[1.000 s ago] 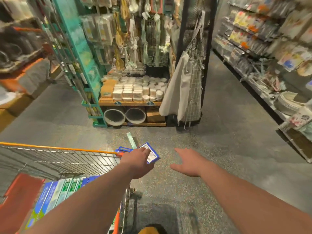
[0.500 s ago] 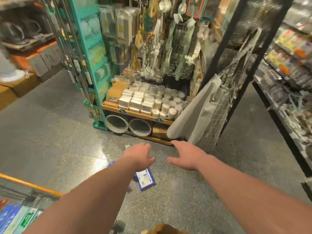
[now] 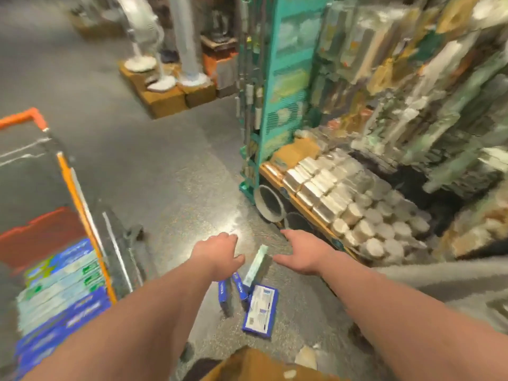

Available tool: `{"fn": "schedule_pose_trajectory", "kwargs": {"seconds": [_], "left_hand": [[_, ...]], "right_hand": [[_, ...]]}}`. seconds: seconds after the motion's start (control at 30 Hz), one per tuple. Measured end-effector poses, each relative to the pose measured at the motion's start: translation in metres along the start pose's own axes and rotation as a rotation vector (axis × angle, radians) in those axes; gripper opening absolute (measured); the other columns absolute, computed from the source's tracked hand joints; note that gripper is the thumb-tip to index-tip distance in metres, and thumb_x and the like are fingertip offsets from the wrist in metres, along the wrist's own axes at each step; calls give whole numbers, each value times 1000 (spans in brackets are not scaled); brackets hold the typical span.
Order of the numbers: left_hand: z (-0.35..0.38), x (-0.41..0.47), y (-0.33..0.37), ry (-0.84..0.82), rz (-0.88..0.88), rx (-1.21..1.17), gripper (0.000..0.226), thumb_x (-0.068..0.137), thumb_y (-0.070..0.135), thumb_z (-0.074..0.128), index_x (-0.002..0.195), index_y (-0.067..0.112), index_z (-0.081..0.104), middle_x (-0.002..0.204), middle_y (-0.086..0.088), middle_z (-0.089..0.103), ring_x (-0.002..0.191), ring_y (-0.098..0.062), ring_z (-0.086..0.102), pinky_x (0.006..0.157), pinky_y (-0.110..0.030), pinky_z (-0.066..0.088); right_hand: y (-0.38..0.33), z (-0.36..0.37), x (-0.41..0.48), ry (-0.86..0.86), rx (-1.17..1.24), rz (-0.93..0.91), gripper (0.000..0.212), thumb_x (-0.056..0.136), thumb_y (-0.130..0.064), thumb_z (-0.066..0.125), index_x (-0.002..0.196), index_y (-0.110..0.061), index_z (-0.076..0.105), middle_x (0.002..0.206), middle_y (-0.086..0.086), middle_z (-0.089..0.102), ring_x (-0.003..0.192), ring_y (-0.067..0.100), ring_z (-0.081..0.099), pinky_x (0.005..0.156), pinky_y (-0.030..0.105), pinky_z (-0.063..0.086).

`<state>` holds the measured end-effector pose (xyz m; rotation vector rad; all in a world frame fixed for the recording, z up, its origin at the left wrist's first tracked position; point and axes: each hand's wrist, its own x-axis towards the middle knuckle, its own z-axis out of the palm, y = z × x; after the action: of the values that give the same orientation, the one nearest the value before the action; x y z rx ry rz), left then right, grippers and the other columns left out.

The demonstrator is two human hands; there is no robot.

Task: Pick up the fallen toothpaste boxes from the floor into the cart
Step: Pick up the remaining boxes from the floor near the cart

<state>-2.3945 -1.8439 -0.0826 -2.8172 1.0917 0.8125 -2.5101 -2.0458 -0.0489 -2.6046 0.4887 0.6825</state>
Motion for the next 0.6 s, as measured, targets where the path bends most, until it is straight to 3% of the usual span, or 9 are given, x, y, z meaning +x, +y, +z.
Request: {"fn": "schedule_pose_trajectory", "kwargs": {"seconds": [0.33, 0.6], "left_hand": [[25, -3, -28, 23, -437, -258, 52, 94, 55, 45, 131, 20, 49, 132, -5, 55, 122, -28, 56, 95, -46, 46], [77, 89, -87, -36, -569, -453, 49, 93, 55, 50, 127, 19, 49, 128, -8, 56, 120, -29, 56, 94, -45, 46]], "right_hand": [[-63, -1, 138, -246, -240, -355, 81, 90, -52, 62, 156, -15, 31, 152, 13, 47, 137, 30, 47, 111, 38, 41], [-95, 47, 266, -412, -390, -381, 73, 93, -43, 61, 154, -17, 31, 153, 12, 44, 137, 29, 46, 111, 41, 40]]}}
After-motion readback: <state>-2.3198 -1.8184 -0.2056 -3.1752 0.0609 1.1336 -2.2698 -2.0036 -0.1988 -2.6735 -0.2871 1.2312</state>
